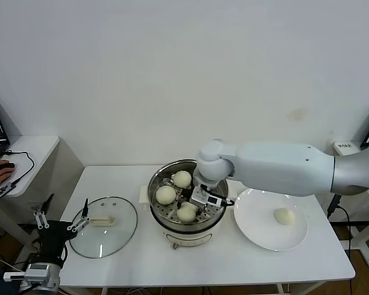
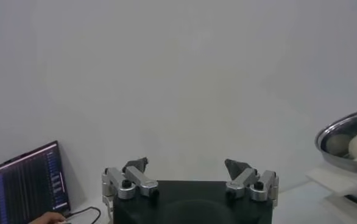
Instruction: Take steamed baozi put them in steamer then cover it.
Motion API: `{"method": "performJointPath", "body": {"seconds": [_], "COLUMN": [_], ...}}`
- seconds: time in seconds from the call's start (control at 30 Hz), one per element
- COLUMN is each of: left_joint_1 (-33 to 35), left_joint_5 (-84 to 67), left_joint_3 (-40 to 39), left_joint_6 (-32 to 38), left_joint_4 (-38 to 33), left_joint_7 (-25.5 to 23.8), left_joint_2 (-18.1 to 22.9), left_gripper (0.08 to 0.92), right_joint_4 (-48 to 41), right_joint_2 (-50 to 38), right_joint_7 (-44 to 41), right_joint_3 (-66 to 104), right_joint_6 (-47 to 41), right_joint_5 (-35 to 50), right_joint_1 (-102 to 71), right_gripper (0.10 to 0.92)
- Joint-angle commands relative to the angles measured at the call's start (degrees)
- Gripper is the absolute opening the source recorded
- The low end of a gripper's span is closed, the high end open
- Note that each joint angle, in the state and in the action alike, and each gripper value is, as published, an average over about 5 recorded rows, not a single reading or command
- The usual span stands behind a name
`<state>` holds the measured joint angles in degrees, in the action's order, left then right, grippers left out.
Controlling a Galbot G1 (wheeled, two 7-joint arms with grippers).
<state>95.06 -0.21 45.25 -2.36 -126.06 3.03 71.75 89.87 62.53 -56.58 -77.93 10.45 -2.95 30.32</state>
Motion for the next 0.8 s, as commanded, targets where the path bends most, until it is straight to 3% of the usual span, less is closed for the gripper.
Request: {"method": "performJointPath", "body": {"seconds": [0.03, 0.27, 0.53, 0.8], "left_joint_1": [-0.06, -0.44, -1.08, -1.54], "left_joint_5": [0.04, 0.08, 0.27, 0.35], "left_joint_3": [-0.17, -0.43, -0.74, -1.59], "left_joint_6": [0.01, 0.01, 0.13, 0.36], "left_joint_4": [0.15, 0.42, 1.37, 1.96], "left_joint_7": [0.0, -0.01, -0.03, -0.11], "left_joint_2": [-0.07, -0.53, -1.8, -3.2], "left_gripper": [0.823, 0.823, 0.823, 0.823], "right_joint_4": [0.5, 2.1, 3.33, 4.98], "right_joint_2": [0.03, -4.18, -13.22, -28.42], "right_joint_7": [-0.73, -0.52, 0.79, -2.58], "right_joint_3": [-0.13, 2.13, 8.94, 15.69], "right_joint_6": [1.42, 0.71, -4.15, -22.65], "right_joint_5": [-0.76, -0.66, 0.04, 3.36], "right_joint_1": [0.45, 2.06, 1.39, 1.48], "right_gripper": [0.664, 0.814, 0.823, 0.823]}}
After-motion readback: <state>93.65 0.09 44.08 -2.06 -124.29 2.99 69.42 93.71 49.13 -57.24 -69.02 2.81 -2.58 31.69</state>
